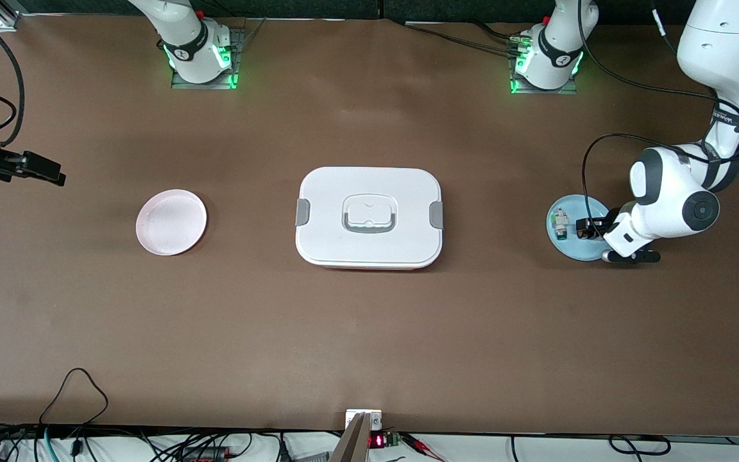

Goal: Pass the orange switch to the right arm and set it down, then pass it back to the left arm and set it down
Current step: 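Lower the left gripper onto the orange switch on the blue plate, then close the left gripper on the orange switch and lift it, then carry the switch over the box while the right gripper reaches toward it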

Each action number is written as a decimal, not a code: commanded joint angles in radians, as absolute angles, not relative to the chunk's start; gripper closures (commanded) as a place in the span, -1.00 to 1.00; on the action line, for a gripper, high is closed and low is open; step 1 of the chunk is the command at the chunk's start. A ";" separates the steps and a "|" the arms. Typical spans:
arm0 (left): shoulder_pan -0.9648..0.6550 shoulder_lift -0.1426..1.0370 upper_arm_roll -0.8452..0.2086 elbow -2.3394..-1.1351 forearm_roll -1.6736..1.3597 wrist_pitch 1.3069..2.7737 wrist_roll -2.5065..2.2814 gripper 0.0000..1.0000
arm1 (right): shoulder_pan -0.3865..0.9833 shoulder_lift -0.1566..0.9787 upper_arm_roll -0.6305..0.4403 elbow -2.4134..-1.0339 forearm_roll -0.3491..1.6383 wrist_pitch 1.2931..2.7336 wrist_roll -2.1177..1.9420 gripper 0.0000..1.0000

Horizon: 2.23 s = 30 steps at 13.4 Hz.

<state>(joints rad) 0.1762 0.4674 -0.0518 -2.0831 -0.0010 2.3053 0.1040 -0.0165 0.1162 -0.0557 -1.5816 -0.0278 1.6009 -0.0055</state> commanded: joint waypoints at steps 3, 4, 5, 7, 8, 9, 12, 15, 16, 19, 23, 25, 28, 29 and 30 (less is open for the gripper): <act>0.175 0.420 -0.066 -2.048 -0.012 2.220 0.146 0.76 | -0.018 0.120 -0.057 -1.572 -0.014 1.588 -0.006 -1.00; 0.176 0.414 -0.083 -2.019 -0.015 2.148 0.138 0.77 | -0.017 0.120 -0.057 -1.572 -0.014 1.588 -0.008 -1.00; 0.178 0.407 -0.087 -1.985 -0.020 2.078 0.120 0.77 | -0.017 0.120 -0.057 -1.569 -0.014 1.588 -0.008 -1.00; 0.176 0.382 -0.116 -1.950 -0.063 1.955 0.059 0.78 | -0.017 0.121 -0.057 -1.572 -0.014 1.585 -0.020 -1.00; 0.176 0.365 -0.145 -1.939 -0.081 1.884 0.010 0.84 | -0.017 0.121 -0.057 -1.572 -0.014 1.572 -0.021 -1.00; 0.178 0.341 -0.176 -1.934 -0.112 1.823 -0.068 0.91 | -0.017 0.121 -0.057 -1.572 -0.012 1.556 -0.018 -1.00; 0.176 0.296 -0.283 -1.852 -0.231 1.593 -0.361 0.96 | -0.012 0.118 -0.054 -1.572 0.020 1.537 -0.018 -1.00; 0.178 0.296 -0.362 -1.737 -0.400 1.397 -0.624 0.96 | -0.015 0.120 -0.051 -1.569 0.096 1.520 -0.017 -1.00; 0.179 0.298 -0.362 -1.724 -0.522 1.337 -0.649 0.96 | -0.017 0.121 -0.051 -1.572 0.127 1.517 -0.018 -1.00; 0.181 0.296 -0.364 -1.685 -0.809 1.273 -0.863 1.00 | -0.015 0.126 -0.049 -1.572 0.223 1.480 -0.017 -1.00; 0.160 0.310 -0.462 -1.527 -1.044 1.290 -1.274 1.00 | -0.012 0.135 -0.048 -1.591 0.398 1.480 -0.014 -1.00; 0.135 0.310 -0.465 -1.526 -1.173 1.369 -1.354 1.00 | -0.018 0.133 -0.048 -1.626 0.559 1.480 -0.015 -1.00; 0.060 0.330 -0.465 -1.528 -1.329 1.524 -1.403 1.00 | -0.017 0.126 -0.048 -1.692 0.799 1.496 -0.017 -1.00; 0.042 0.336 -0.466 -1.526 -1.347 1.557 -1.422 1.00 | -0.014 0.123 -0.048 -1.712 0.852 1.499 -0.021 -1.00; 0.023 0.345 -0.466 -1.523 -1.351 1.592 -1.439 1.00 | -0.009 0.115 -0.045 -1.747 0.909 1.517 -0.058 -1.00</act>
<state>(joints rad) 0.0548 0.3155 -0.4655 -1.5472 -1.3136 1.5453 -1.3946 -0.0105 0.1406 -0.0488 -1.6818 0.8167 1.4918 -0.0155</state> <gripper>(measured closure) 0.278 0.000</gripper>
